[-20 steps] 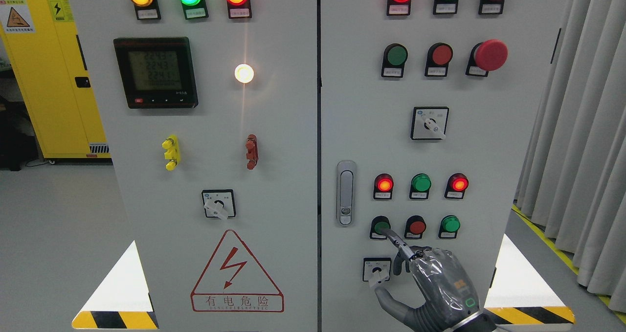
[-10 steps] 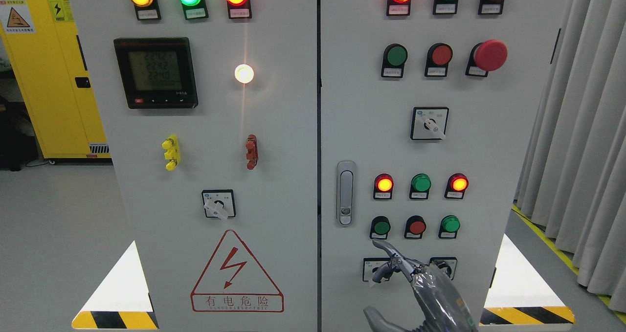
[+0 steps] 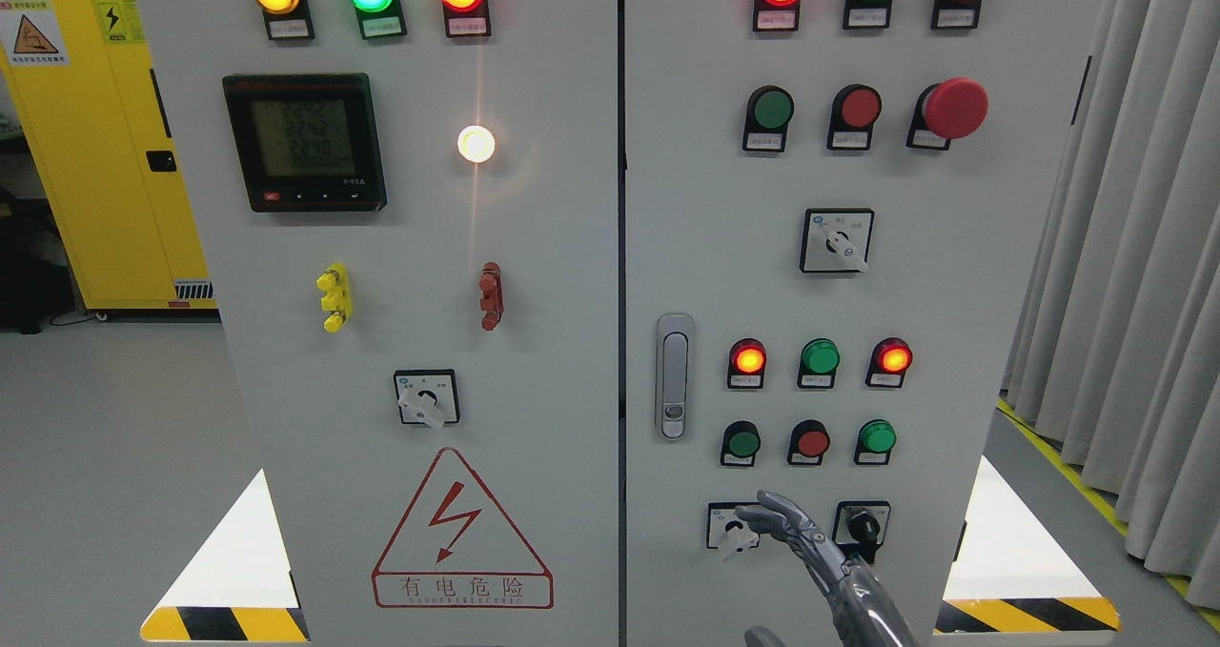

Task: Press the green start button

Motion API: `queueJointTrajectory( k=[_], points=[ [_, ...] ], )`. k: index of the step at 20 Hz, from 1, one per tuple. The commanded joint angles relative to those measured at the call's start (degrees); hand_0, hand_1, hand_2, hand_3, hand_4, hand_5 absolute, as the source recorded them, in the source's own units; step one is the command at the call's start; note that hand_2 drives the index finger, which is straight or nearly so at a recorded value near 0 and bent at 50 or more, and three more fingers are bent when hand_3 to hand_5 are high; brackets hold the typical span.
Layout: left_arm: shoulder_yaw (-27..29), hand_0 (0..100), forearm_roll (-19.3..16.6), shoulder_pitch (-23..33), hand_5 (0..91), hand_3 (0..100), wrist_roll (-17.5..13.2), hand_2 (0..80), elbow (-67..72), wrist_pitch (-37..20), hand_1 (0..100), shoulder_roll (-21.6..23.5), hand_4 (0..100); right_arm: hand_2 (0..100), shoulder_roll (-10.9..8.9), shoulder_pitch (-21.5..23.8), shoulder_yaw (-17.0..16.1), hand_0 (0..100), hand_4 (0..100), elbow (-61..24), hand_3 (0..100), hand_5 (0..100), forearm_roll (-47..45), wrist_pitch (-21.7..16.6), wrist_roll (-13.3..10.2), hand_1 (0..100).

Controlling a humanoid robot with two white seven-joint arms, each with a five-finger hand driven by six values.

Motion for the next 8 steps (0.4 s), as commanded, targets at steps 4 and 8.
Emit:
queueJointTrajectory(
  k=[4, 8],
  points=[
    [-0.01, 12, 0.00, 0.06, 0.0, 0, -0.03, 0.0, -1.58, 0.02, 56, 0.00, 0, 0, -0.04, 1.87, 0.46, 31, 7, -2.89, 0, 0, -5.82, 0.28, 0.17, 48],
    [-0.01, 12, 0.00, -0.03, 0.0, 0, -0.03, 0.0, -1.58, 0.02, 56, 0.00, 0, 0, -0.13, 1.96, 0.46, 30, 9, -2.89, 0, 0, -5.82, 0.36, 0.26, 48]
  ],
)
